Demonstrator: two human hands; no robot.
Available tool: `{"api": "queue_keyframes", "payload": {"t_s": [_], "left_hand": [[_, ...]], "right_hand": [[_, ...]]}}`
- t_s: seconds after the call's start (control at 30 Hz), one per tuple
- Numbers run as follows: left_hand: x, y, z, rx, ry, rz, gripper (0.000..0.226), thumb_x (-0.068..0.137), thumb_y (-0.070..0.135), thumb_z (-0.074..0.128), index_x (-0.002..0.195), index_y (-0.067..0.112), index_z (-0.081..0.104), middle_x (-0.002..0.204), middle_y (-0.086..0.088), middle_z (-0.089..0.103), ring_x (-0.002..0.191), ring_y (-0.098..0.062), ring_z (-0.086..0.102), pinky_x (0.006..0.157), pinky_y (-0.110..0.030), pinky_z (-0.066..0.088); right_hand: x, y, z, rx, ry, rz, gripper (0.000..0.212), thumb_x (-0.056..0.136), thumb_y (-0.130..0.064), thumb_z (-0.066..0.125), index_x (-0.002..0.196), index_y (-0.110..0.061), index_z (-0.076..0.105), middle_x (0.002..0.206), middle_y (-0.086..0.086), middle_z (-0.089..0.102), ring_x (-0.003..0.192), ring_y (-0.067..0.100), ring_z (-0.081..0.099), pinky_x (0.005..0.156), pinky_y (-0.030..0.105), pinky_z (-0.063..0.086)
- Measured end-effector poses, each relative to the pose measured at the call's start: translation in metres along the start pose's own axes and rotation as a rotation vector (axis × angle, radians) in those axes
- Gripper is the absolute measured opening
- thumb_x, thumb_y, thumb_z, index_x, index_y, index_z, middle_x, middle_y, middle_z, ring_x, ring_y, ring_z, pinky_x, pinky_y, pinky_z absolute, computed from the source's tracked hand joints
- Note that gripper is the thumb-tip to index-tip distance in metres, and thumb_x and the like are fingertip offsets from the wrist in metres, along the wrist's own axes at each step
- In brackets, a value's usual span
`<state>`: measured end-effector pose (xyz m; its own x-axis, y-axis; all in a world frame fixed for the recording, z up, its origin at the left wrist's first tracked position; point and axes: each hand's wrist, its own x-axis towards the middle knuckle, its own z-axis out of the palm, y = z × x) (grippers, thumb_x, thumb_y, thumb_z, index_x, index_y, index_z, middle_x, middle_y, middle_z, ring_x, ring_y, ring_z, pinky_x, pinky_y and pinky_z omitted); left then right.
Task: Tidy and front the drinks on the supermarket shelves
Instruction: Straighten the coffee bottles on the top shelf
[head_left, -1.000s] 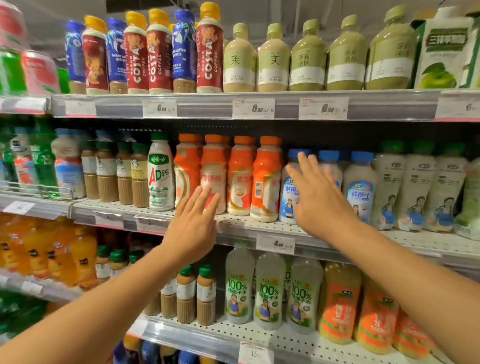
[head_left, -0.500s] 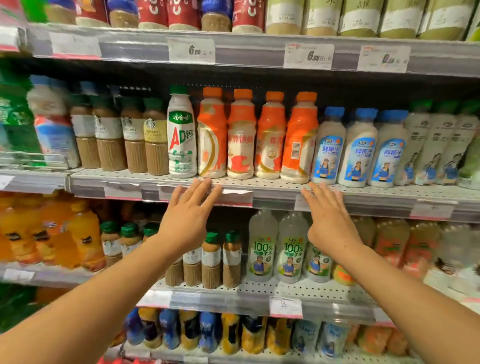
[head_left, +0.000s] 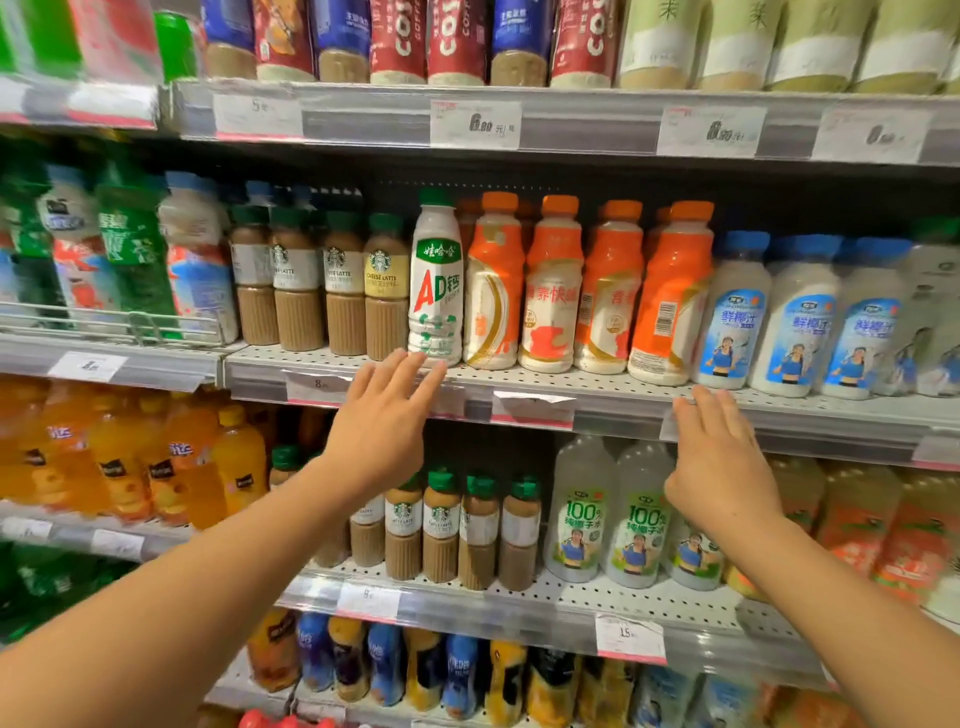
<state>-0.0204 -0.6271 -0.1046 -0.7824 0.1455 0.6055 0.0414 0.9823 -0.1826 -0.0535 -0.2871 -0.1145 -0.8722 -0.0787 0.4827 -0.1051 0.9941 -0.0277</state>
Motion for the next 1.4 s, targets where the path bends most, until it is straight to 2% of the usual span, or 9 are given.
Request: {"api": "queue_keyframes", "payload": {"t_s": [0.2, 0.37, 0.5, 0.63, 0.83, 1.0, 1.1, 1.27, 1.4], "left_hand": [[-0.003, 0.003, 0.003, -0.044, -0.186, -0.12, 0.099, 0.078, 0.014, 0.062, 0.153, 0.026, -0.001, 0.161, -0.003, 0.003, 0.148, -0.025, -0.005, 0.12, -0.045, 0.003], [-0.001, 0.004, -0.012, -0.039, -0.286, -0.146, 0.103, 0.077, 0.012, 0.062, 0.152, 0.03, -0.007, 0.162, 0.001, -0.004, 0.149, -0.024, -0.008, 0.119, -0.051, 0.001], [0.001, -0.001, -0.021, -0.068, -0.36, -0.135, 0.104, 0.079, 0.009, 0.06, 0.151, 0.035, -0.01, 0.162, 0.005, -0.01, 0.148, -0.022, -0.012, 0.118, -0.055, -0.003], [0.004, -0.013, -0.028, -0.121, -0.394, -0.091, 0.099, 0.079, 0.008, 0.057, 0.152, 0.039, -0.004, 0.162, 0.008, -0.005, 0.149, -0.017, -0.007, 0.118, -0.054, -0.002], [0.01, -0.04, -0.037, -0.23, -0.285, 0.013, 0.086, 0.08, 0.011, 0.048, 0.152, 0.034, 0.007, 0.16, 0.006, 0.014, 0.146, -0.015, 0.013, 0.118, -0.046, 0.003], [0.059, -0.099, -0.087, -0.179, 0.176, 0.117, 0.083, 0.078, 0.016, 0.055, 0.152, 0.026, 0.018, 0.158, 0.001, 0.021, 0.145, -0.02, 0.017, 0.116, -0.04, 0.018], [0.097, -0.138, -0.126, -0.131, 0.324, 0.108, 0.085, 0.078, 0.018, 0.055, 0.153, 0.021, 0.016, 0.161, -0.005, 0.012, 0.148, -0.023, 0.006, 0.118, -0.043, 0.012], [0.138, -0.177, -0.153, -0.076, 0.297, 0.029, 0.091, 0.077, 0.021, 0.054, 0.152, 0.023, 0.003, 0.162, -0.005, -0.002, 0.148, -0.024, -0.007, 0.119, -0.045, 0.001], [0.142, -0.181, -0.148, -0.055, 0.29, 0.016, 0.09, 0.073, 0.031, 0.059, 0.149, 0.021, 0.011, 0.151, -0.007, 0.024, 0.141, -0.028, 0.019, 0.117, -0.046, 0.013]], "right_hand": [[0.006, -0.018, -0.021, 0.015, -0.028, -0.02, 0.068, 0.084, -0.023, 0.058, 0.145, -0.013, 0.029, 0.16, 0.009, 0.017, 0.149, 0.03, 0.006, 0.122, 0.048, 0.006], [-0.004, -0.07, -0.028, 0.242, -0.047, -0.304, 0.086, 0.086, -0.014, 0.051, 0.156, -0.024, 0.004, 0.164, 0.0, -0.01, 0.15, 0.018, -0.011, 0.118, 0.035, -0.007], [0.0, -0.119, -0.024, 0.32, -0.16, -0.312, 0.089, 0.087, -0.01, 0.051, 0.156, -0.025, -0.003, 0.164, -0.003, -0.011, 0.15, 0.018, -0.011, 0.119, 0.034, 0.0], [0.009, -0.138, -0.024, 0.149, -0.165, -0.281, 0.084, 0.085, -0.023, 0.056, 0.155, -0.019, 0.01, 0.162, 0.001, 0.012, 0.148, 0.026, 0.007, 0.118, 0.04, 0.021], [0.016, -0.152, -0.036, 0.014, -0.172, -0.209, 0.07, 0.078, -0.024, 0.052, 0.145, -0.021, 0.032, 0.144, -0.001, 0.038, 0.132, 0.022, 0.035, 0.11, 0.035, 0.031], [0.02, -0.165, -0.044, 0.003, -0.213, -0.105, 0.05, 0.074, -0.022, 0.045, 0.124, -0.026, 0.048, 0.121, -0.006, 0.05, 0.111, 0.02, 0.047, 0.096, 0.032, 0.041], [0.029, -0.17, -0.062, -0.001, -0.266, -0.027, 0.02, 0.072, -0.023, 0.046, 0.09, -0.029, 0.051, 0.096, -0.008, 0.05, 0.094, 0.019, 0.053, 0.076, 0.031, 0.043], [0.057, -0.189, -0.135, 0.1, 0.031, -0.072, 0.054, 0.082, -0.018, 0.049, 0.136, -0.026, 0.05, 0.135, -0.005, 0.053, 0.121, 0.019, 0.053, 0.097, 0.038, 0.048], [0.092, -0.208, -0.2, 0.117, 0.301, -0.204, 0.061, 0.081, -0.013, 0.051, 0.141, -0.018, 0.047, 0.144, 0.002, 0.047, 0.131, 0.024, 0.043, 0.109, 0.04, 0.038]]}}
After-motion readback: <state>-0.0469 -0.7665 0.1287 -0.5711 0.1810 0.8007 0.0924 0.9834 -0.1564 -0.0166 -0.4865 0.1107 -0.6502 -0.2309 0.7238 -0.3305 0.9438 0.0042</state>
